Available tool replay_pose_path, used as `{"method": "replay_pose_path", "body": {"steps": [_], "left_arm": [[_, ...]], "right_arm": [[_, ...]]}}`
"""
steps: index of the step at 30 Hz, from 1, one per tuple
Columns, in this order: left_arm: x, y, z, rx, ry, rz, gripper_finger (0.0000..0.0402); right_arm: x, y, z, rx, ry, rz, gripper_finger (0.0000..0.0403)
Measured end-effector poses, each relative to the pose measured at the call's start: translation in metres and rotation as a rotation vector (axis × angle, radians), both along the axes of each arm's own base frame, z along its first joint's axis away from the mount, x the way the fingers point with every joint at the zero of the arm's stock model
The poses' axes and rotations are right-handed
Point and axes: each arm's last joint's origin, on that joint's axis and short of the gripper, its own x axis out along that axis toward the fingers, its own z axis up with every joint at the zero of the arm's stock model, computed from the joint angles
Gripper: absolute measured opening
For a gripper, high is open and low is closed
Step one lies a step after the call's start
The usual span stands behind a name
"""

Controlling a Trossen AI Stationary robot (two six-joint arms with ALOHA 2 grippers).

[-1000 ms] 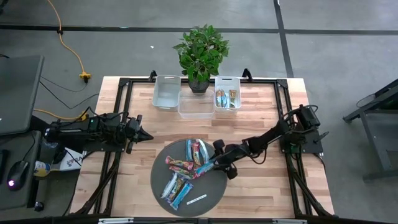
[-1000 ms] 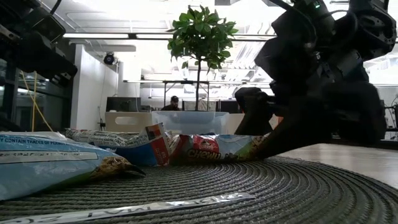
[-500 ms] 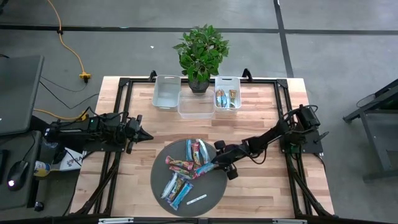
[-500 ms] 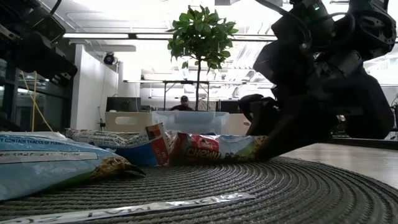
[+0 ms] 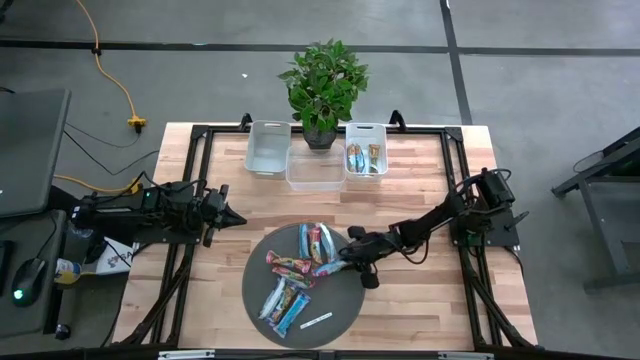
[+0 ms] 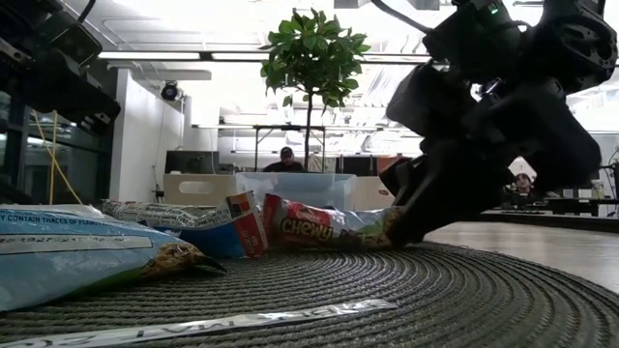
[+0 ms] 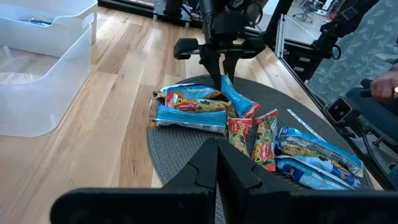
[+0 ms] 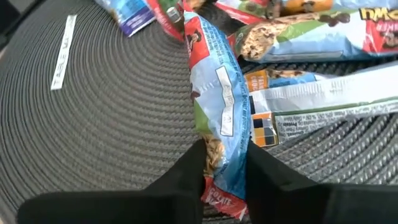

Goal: Pick and place Granola Bars by type
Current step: Put the red granola bar into the transparent bin

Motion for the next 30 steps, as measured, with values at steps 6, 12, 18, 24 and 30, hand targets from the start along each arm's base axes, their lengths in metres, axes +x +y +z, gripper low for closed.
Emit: {"method": "replay_pose_path", "body": {"steps": [6,12,18,24,30], "left_arm": [[0.0,0.0,0.0,0.0,0.0,0.0,0.0001],[0.0,0.0,0.0,0.0,0.0,0.0,0.0001],[0.0,0.0,0.0,0.0,0.0,0.0,0.0001],[0.0,0.0,0.0,0.0,0.0,0.0,0.0001],[0.0,0.0,0.0,0.0,0.0,0.0,0.0001]], "right_arm": [[0.001,0.001,0.002,0.086,0.002,-0.028,0.0052],[0.001,0.008,0.011,0.147,-0.025,-0.013,0.0048],[-0.003,0.016,0.03,0.162,-0.081,-0.019,0.0046],[-0.007,0.02,0.053,0.15,-0.171,-0.073,0.0046],[-0.013,0.016,0.083,0.148,-0.287,-0.164,0.0046]]}}
